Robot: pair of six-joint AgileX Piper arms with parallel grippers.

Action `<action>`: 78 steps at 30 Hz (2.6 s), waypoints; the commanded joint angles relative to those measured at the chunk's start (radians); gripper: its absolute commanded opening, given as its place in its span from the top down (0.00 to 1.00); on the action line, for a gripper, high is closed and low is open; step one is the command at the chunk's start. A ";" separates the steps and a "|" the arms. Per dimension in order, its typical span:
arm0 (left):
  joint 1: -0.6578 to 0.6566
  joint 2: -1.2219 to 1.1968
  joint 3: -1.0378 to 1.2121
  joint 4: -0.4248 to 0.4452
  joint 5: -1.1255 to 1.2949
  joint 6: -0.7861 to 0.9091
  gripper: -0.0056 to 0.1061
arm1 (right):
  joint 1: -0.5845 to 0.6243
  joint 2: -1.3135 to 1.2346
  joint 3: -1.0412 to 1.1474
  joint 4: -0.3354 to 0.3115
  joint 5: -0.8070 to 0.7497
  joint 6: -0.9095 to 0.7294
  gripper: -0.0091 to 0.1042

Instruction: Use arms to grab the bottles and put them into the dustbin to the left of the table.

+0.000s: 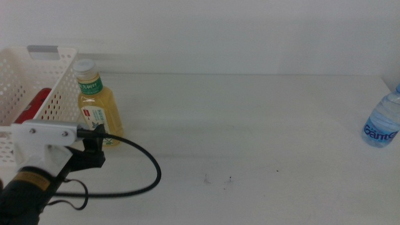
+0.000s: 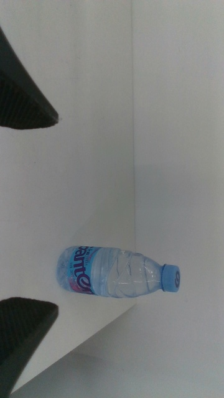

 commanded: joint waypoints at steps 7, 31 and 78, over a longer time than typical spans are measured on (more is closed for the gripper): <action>0.049 0.110 -0.117 0.097 -0.024 -0.037 0.11 | 0.001 -0.004 0.004 -0.007 -0.010 -0.006 0.11; 0.049 0.374 -0.351 0.093 -0.013 -0.041 0.11 | 0.001 -0.004 0.004 -0.007 -0.010 -0.006 0.11; 0.049 -0.344 -0.480 0.706 0.912 -0.688 0.55 | 0.001 -0.004 0.004 -0.007 -0.010 -0.006 0.11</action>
